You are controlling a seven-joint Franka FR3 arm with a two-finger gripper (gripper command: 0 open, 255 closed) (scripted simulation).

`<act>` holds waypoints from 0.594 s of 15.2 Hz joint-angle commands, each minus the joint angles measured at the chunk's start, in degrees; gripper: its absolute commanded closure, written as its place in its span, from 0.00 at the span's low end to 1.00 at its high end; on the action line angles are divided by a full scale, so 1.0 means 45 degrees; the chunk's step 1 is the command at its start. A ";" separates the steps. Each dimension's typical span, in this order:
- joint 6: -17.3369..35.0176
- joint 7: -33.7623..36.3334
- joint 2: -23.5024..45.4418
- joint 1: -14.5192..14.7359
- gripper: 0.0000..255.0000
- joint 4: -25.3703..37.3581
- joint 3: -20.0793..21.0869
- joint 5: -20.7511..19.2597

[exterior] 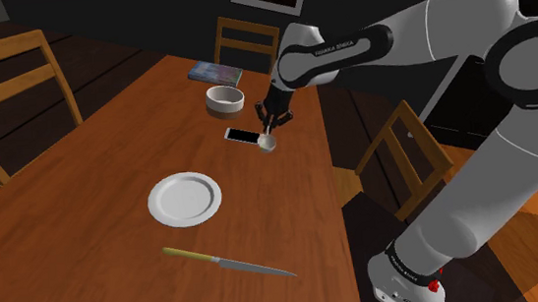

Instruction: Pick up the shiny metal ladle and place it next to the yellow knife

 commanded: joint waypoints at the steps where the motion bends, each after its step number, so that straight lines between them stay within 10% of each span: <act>1: 0.0154 0.0575 -0.0290 0.0292 1.00 -0.0390 0.0275 -0.0002; 9: 0.0542 0.3062 -0.0989 0.1507 1.00 -0.1254 0.1548 -0.0034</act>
